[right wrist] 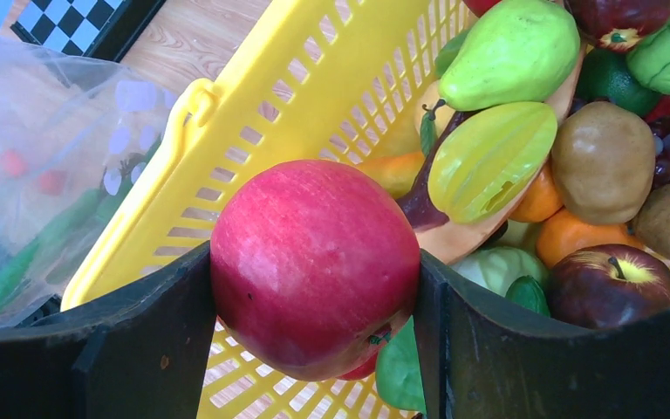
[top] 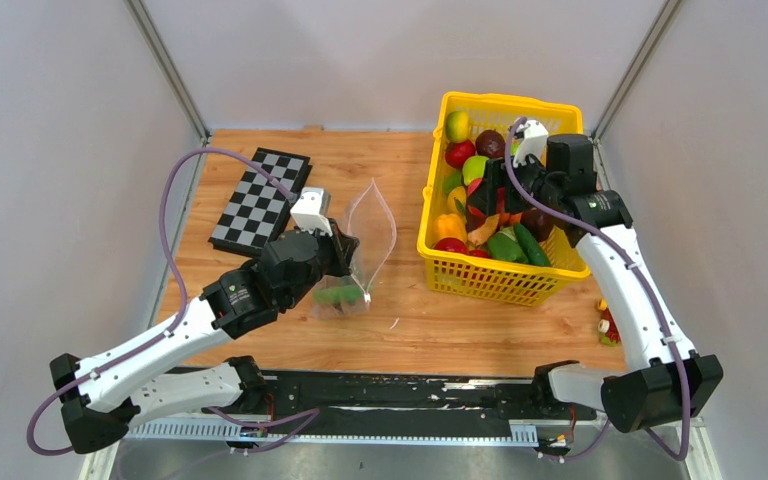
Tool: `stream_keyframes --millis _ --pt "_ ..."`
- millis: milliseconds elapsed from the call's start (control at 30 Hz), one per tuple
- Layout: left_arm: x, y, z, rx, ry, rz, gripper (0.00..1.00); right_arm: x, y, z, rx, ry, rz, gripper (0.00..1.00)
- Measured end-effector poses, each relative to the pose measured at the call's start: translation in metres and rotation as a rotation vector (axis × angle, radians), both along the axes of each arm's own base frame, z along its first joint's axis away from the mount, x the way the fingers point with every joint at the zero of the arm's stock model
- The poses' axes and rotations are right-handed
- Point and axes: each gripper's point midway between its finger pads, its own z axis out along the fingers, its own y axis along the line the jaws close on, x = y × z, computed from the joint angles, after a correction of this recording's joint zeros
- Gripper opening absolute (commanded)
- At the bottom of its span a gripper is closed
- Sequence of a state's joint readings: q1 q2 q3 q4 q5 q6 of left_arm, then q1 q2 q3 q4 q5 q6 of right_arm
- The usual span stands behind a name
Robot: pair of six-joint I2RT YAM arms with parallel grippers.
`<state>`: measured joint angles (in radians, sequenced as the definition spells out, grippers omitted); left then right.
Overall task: Place the food in the zip-top bag and seal the zipper
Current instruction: Pick up the fake fruit from the bin, then place the fake fruit in the zipper food storage bag.
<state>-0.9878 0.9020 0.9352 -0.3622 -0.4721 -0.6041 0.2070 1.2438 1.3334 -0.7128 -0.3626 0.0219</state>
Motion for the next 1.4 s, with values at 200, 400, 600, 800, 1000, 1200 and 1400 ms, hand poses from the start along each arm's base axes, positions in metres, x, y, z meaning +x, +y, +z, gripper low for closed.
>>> stream_keyframes --millis 200,400,600,800,1000,1200,1400 --pt "0.0 -0.001 0.0 0.0 0.001 -0.003 0.0 -0.009 0.018 0.015 0.082 -0.034 0.096 0.44" --pt "-0.001 -0.005 -0.005 0.009 0.014 -0.022 0.0 -0.046 0.049 0.06 0.244 -0.162 0.299 0.45" --pt "-0.004 -0.01 -0.006 0.007 0.024 -0.049 0.0 -0.078 0.087 0.089 0.323 -0.245 0.508 0.45" --pt "-0.007 -0.015 -0.008 0.003 0.036 -0.082 0.0 -0.114 0.144 0.074 0.312 -0.206 0.724 0.45" --pt "-0.011 -0.023 -0.004 -0.01 0.042 -0.121 0.0 -0.121 0.176 0.057 0.268 -0.188 0.799 0.45" --pt "-0.014 -0.024 0.001 -0.023 0.034 -0.14 0.0 -0.106 0.189 0.038 0.188 -0.166 0.778 0.45" --pt "-0.015 -0.008 0.015 -0.028 -0.012 -0.109 0.0 -0.092 0.2 0.01 0.065 -0.109 0.735 0.45"
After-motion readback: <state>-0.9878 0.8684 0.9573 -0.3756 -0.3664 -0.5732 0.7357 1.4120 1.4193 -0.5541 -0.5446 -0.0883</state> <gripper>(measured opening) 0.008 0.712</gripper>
